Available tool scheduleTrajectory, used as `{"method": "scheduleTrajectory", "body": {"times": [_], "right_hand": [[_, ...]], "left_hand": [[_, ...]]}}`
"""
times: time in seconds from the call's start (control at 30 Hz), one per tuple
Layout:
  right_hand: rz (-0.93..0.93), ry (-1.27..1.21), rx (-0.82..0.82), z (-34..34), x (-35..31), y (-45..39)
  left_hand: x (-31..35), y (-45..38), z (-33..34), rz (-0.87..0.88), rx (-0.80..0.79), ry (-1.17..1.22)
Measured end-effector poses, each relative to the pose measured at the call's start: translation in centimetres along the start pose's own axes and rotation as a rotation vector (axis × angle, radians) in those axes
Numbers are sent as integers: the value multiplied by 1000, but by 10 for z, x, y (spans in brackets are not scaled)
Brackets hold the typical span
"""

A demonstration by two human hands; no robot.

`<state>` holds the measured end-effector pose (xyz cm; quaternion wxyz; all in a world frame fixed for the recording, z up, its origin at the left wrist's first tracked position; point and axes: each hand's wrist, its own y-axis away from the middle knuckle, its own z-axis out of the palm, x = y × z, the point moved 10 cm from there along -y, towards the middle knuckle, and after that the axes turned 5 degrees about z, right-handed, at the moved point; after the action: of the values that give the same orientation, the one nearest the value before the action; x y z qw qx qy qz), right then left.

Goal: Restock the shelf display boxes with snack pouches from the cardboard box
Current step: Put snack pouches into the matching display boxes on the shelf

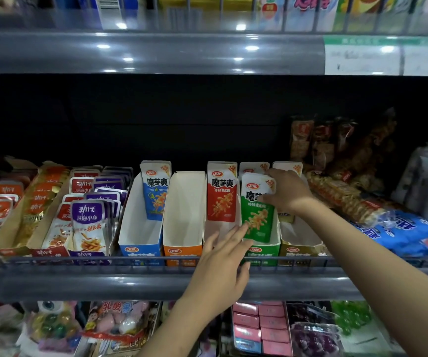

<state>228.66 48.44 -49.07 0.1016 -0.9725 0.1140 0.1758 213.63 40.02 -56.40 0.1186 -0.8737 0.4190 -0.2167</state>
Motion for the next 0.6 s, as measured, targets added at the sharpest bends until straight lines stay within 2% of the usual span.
{"method": "scheduleTrajectory", "body": {"times": [0.1, 0.27, 0.6], "right_hand": [[-21, 14, 35, -6, -4, -4], [-86, 49, 185, -16, -15, -11], [-118, -4, 309, -25, -18, -10]], "left_hand": [[-1, 0, 0, -7, -2, -10], [1, 0, 0, 27, 25, -25], [-2, 2, 10, 49, 10, -222]]}}
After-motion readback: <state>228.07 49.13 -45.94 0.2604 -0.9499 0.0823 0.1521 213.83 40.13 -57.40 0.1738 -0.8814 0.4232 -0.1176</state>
